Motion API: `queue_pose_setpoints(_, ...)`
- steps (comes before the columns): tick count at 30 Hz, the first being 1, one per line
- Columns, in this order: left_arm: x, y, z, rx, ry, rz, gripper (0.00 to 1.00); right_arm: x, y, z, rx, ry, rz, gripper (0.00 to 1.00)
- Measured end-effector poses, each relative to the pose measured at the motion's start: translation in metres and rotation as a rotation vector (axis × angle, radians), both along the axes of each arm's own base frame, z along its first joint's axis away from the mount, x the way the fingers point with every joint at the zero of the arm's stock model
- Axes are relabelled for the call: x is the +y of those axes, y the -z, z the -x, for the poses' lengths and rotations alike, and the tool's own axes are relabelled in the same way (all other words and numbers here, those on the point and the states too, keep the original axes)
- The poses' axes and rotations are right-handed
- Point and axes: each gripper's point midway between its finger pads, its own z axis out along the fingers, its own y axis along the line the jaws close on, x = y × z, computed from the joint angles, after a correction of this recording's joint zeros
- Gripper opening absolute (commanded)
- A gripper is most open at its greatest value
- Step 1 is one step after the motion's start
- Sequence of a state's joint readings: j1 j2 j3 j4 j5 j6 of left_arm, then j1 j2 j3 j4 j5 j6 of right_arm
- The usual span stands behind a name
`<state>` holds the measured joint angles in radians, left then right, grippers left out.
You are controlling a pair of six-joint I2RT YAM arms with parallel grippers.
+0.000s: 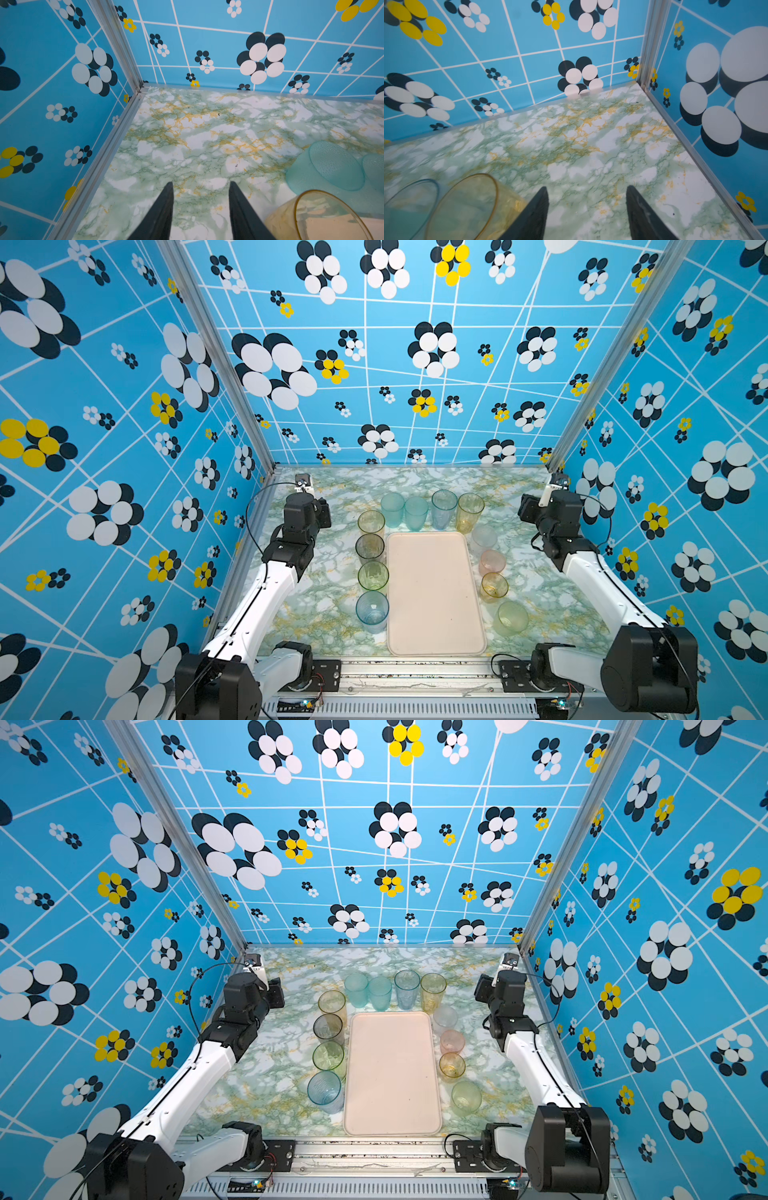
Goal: Place the glasses into the tray
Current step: 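Raise both arms and move the grippers toward the cups beside the tray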
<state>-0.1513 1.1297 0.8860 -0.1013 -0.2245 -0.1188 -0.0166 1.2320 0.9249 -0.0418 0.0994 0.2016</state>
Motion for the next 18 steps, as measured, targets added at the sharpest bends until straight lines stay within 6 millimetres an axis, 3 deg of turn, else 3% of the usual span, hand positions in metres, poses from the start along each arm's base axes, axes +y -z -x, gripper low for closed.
queue_pose_setpoints(2,-0.002,-0.001,-0.002,0.027,0.004,0.008,0.38,0.008,-0.002,0.007,0.061,-0.028,-0.046,0.52)
queue_pose_setpoints(4,-0.007,-0.002,-0.008,0.054,0.014,0.012,0.37,0.017,0.008,0.017,0.147,-0.059,-0.093,0.48)
queue_pose_setpoints(7,-0.022,-0.001,-0.016,0.097,0.050,0.012,0.35,0.029,0.036,0.035,0.301,-0.092,-0.160,0.41)
queue_pose_setpoints(12,-0.045,0.014,-0.019,0.170,0.108,0.001,0.35,0.040,0.076,0.062,0.507,-0.102,-0.220,0.41)
queue_pose_setpoints(18,-0.059,0.021,-0.017,0.203,0.155,0.006,0.34,0.061,0.090,0.065,0.610,-0.147,-0.218,0.35)
